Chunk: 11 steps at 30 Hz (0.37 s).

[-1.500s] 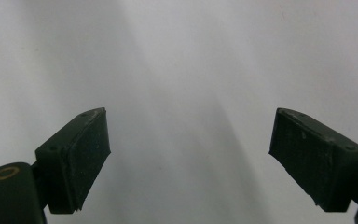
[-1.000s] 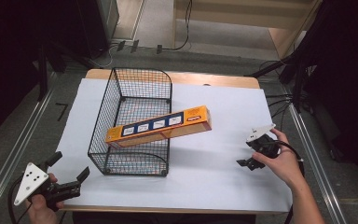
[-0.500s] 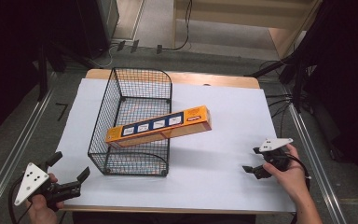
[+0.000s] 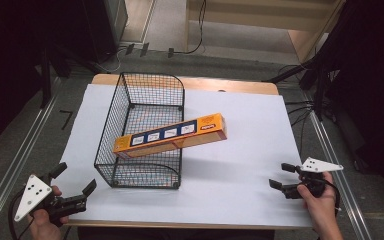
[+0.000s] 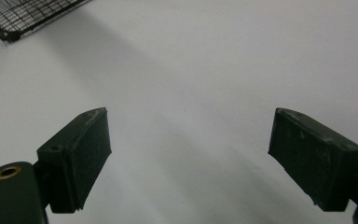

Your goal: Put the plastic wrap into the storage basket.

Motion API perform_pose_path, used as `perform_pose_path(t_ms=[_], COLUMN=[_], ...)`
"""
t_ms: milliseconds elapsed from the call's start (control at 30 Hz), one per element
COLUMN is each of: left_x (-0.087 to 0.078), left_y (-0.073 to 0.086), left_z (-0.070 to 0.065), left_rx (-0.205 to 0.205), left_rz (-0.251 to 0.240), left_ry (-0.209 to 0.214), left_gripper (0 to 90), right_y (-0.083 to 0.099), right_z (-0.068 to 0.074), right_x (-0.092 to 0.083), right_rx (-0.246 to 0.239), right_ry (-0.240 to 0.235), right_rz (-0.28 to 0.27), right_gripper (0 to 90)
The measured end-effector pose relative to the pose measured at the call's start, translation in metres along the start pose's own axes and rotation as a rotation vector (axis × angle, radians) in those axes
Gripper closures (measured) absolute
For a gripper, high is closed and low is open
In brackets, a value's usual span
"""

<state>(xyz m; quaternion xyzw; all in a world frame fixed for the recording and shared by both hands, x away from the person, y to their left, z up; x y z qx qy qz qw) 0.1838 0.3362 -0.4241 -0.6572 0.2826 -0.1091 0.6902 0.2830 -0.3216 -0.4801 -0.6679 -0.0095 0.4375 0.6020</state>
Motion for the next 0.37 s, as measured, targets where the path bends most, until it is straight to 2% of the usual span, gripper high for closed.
perform_pose_path(t_ms=[133, 367], left_x=[0.0014, 0.004], left_y=[-0.0007, -0.0006], left_z=[-0.0006, -0.0005], left_rx=[0.001, 0.003], left_rz=[-0.002, 0.005], left_ry=[0.006, 0.013], left_gripper=[0.0, 0.0], right_y=[0.0041, 0.0065], right_z=[-0.0003, -0.0032], right_x=[-0.002, 0.0013], right_rx=[0.019, 0.046], right_ry=[0.047, 0.057], right_rz=[-0.024, -0.021], right_gripper=[13.3, 13.2])
Point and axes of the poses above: each handheld gripper's, and its own axes: x roughly forward along the jaws, y roughly out of its underside, z roughly to its left, the point moved 1 cm from there along x, roughly forward along the jaws, and after that the axes turned 9 degrees about y, right-handed, at the moved point
